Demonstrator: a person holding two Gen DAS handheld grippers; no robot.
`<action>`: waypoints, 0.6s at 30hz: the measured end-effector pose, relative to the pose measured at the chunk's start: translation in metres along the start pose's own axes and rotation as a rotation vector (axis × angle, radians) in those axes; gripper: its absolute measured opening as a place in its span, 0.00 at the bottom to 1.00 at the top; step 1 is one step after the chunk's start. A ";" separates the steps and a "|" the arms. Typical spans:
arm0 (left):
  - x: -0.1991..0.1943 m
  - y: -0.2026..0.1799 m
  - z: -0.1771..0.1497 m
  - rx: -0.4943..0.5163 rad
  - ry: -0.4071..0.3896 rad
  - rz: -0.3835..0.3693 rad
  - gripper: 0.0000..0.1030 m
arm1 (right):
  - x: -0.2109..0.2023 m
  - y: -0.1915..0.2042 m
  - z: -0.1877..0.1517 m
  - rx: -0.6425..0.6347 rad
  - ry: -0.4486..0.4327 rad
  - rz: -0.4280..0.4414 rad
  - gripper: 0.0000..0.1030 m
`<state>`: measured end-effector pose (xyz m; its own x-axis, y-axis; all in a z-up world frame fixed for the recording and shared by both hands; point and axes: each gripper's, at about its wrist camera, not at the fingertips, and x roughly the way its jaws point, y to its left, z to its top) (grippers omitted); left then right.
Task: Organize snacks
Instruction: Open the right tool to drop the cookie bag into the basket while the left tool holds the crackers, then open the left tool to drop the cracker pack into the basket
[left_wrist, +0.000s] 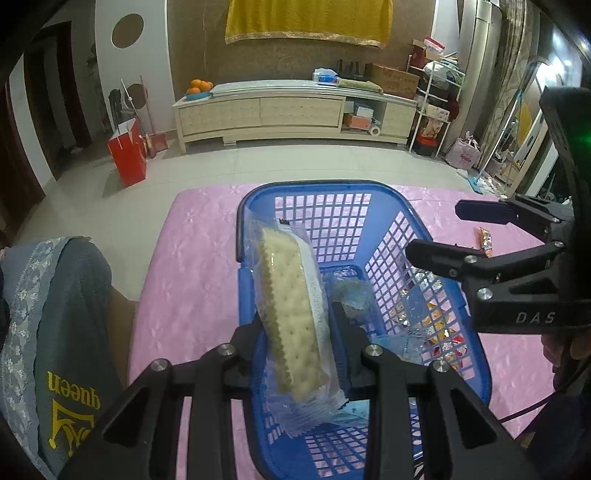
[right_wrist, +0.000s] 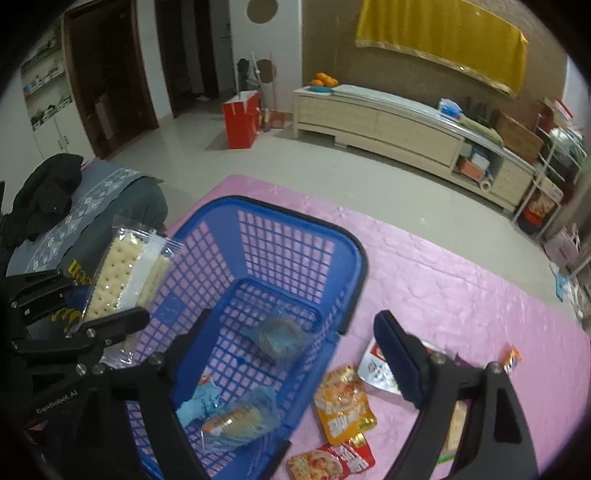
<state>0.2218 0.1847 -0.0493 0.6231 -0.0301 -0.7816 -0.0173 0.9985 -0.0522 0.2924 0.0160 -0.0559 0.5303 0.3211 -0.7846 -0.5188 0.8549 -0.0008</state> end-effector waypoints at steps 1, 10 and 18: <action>0.001 -0.001 0.000 0.002 -0.001 -0.003 0.28 | 0.000 -0.002 -0.001 0.010 0.007 -0.003 0.86; 0.011 -0.013 0.004 0.018 0.006 -0.035 0.28 | 0.006 -0.007 -0.017 0.026 0.057 -0.001 0.86; 0.023 -0.020 0.009 0.025 -0.001 -0.059 0.33 | 0.006 -0.014 -0.018 0.036 0.061 -0.007 0.86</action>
<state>0.2435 0.1644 -0.0601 0.6233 -0.0892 -0.7769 0.0393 0.9958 -0.0827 0.2908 -0.0008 -0.0718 0.4911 0.2910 -0.8210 -0.4907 0.8712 0.0152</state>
